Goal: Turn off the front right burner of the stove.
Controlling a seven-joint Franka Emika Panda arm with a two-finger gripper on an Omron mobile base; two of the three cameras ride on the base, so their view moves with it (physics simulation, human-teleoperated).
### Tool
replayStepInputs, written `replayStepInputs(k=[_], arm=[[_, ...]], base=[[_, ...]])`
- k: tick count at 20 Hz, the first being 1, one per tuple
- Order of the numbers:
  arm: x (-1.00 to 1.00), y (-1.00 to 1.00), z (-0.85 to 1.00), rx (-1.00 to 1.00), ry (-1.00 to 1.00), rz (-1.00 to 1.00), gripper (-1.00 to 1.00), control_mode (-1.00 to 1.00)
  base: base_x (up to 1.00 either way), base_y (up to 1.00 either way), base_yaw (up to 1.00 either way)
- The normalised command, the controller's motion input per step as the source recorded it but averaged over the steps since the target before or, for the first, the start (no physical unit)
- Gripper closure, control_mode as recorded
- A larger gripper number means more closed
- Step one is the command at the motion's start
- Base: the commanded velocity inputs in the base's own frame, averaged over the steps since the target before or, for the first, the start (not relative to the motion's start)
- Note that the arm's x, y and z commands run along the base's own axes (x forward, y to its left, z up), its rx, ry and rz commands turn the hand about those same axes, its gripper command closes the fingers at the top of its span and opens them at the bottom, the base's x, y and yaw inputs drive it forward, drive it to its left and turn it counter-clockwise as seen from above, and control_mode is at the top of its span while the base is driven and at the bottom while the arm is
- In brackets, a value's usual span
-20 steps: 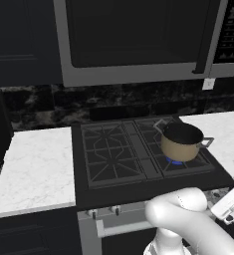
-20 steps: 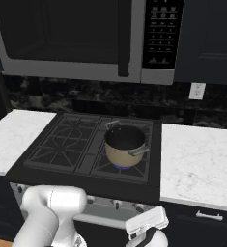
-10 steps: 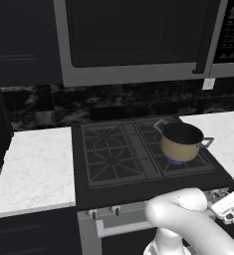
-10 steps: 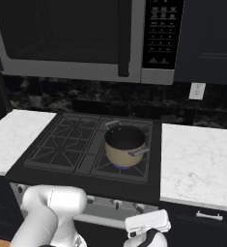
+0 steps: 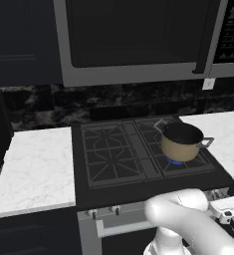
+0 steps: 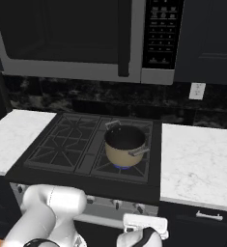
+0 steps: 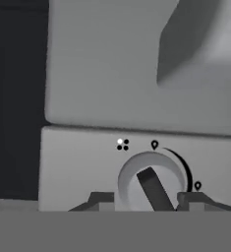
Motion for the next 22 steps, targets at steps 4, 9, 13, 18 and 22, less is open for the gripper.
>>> replayStepInputs(k=[4, 9, 13, 18, 22], arm=[[0.04, -0.25, 0.62, 0.42, 0.14, -0.16, 1.00, -1.00], [0.18, -0.07, 0.73, 0.38, 0.15, -0.16, 1.00, -1.00], [0.21, -0.04, 0.59, 0.26, 0.05, -0.13, 1.00, -1.00], [0.00, 0.00, 0.00, 0.00, -0.01, 0.00, 1.00, -1.00], [0.00, -0.04, 0.00, 0.01, 0.00, 0.00, 1.00, -1.00]], base=[[0.00, 0.00, 0.00], [0.00, 0.00, 0.00], [0.00, 0.00, 0.00], [0.00, 0.00, 0.00], [0.00, 0.00, 0.00]])
